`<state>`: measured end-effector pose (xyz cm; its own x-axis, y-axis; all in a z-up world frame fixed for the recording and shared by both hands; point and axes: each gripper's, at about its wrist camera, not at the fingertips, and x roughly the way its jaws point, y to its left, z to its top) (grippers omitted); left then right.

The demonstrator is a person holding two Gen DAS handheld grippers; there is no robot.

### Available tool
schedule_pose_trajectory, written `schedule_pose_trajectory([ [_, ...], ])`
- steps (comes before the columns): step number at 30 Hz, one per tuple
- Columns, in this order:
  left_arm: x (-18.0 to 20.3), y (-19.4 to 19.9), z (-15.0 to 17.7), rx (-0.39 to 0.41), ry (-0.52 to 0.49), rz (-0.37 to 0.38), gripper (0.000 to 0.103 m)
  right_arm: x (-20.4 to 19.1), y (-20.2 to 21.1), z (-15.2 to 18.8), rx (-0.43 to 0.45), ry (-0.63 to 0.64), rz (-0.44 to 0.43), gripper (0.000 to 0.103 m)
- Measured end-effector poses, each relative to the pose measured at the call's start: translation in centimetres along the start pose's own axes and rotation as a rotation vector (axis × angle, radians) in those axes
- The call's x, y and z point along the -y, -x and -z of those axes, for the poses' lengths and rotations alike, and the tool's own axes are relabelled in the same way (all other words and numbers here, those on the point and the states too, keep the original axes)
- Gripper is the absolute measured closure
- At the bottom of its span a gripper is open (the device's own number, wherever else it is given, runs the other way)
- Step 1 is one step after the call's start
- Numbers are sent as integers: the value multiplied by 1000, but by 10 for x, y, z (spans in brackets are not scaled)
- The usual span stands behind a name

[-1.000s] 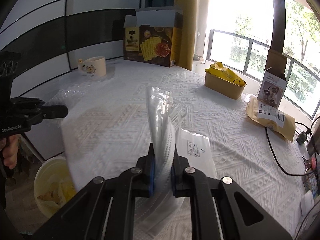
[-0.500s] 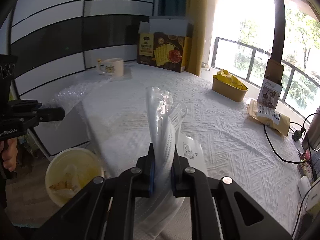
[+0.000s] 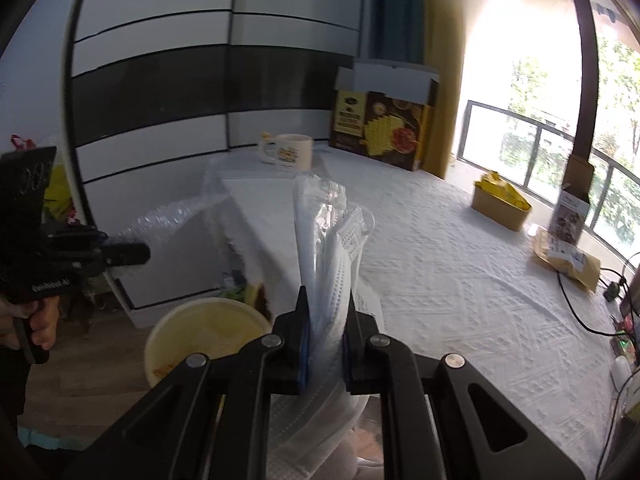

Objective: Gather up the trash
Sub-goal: 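Carry the bubble wrap and masks over the cream bucket, then open both grippers to drop the bubble wrap and masks into the bucket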

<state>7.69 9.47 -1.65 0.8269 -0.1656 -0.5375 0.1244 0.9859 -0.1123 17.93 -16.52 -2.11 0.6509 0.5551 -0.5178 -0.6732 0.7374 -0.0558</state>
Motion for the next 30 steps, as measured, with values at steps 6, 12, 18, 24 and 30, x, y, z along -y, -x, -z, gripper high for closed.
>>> schedule_pose_trajectory([
  [6, -27, 1, 25, -40, 64, -18, 94, -38, -5, -5, 10, 26, -84, 92],
  [12, -41, -23, 50, -123, 110, -21, 94, -70, -22, -3, -14, 51, -166, 92],
  [18, -60, -68, 81, -239, 185, -47, 94, -92, -40, 6, -49, 59, -232, 92],
  [24, -74, -96, 112, -334, 260, -60, 94, -107, -58, 13, -84, 69, -286, 92],
  [30, -80, -98, 123, -362, 287, -66, 70, -112, -80, 18, -129, 62, -346, 92],
])
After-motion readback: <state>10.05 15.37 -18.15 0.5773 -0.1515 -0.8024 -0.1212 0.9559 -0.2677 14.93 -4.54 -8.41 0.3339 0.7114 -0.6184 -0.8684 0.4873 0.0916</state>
